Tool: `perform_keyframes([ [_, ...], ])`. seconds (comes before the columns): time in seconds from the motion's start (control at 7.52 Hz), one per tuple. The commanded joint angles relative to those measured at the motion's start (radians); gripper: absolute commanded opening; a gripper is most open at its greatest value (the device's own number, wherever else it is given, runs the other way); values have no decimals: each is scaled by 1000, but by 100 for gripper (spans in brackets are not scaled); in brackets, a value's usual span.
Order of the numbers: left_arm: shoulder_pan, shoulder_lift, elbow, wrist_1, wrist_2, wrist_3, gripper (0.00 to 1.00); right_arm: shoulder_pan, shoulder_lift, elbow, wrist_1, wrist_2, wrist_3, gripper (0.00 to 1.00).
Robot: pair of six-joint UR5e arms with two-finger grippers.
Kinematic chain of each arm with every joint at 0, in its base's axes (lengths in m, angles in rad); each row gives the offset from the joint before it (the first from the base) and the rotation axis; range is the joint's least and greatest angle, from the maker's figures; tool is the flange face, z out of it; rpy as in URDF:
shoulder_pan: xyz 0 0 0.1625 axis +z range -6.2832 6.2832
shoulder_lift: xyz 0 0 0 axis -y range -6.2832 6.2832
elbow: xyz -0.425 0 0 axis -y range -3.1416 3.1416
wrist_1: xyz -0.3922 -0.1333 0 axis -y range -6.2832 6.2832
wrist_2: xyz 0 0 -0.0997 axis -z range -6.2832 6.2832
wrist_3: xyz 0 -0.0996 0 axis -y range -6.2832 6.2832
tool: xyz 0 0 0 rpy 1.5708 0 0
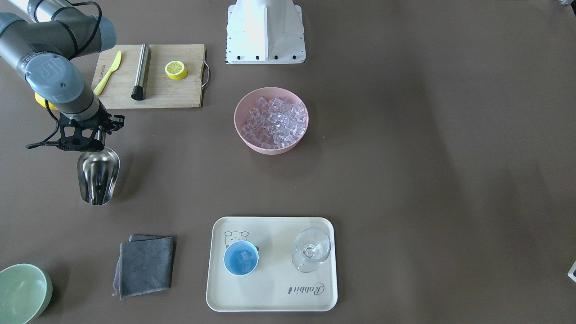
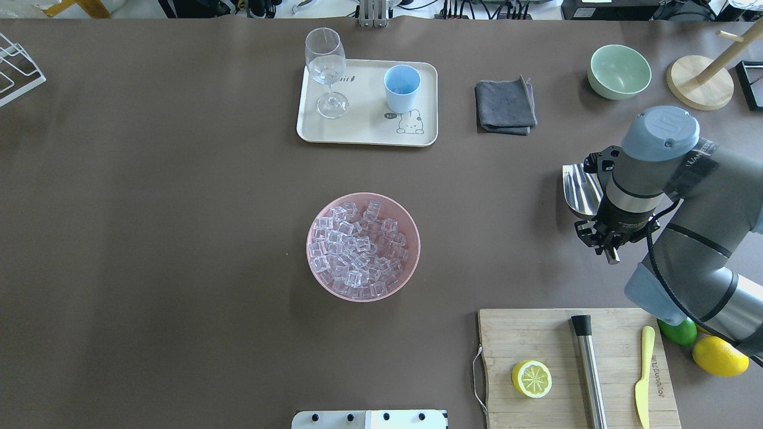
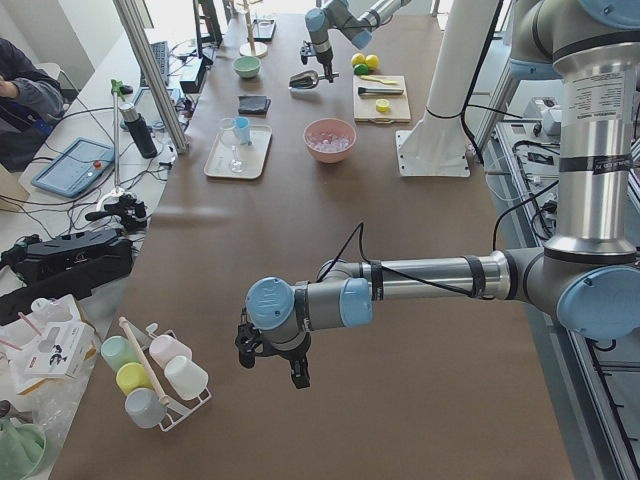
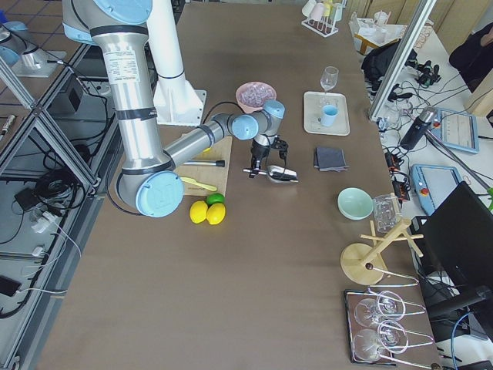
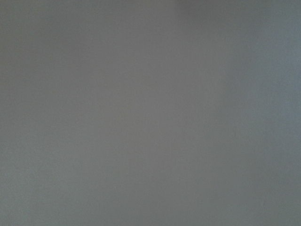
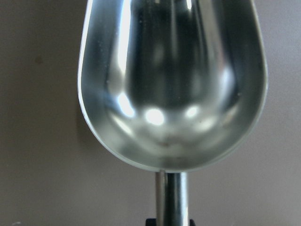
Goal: Put ice in cup with scoop
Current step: 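Carry the empty scoop back and lower it onto the table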
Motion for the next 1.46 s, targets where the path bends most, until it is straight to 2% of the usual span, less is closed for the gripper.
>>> perform_keyframes([
  [0.0,0,-7,6,0,-1,5,98,-1,2,-59,80,13,14,0],
  [0.27,0,-7,6,0,-1,5,98,0,5,-73,108,20,20,0],
  [0.53,0,-7,6,0,-1,5,98,0,5,-70,110,21,20,100],
  [0.93,0,-7,8,0,-1,6,98,26,8,-61,112,21,20,100],
  [1.33,0,-7,8,0,-1,6,98,188,8,-13,107,36,0,100],
])
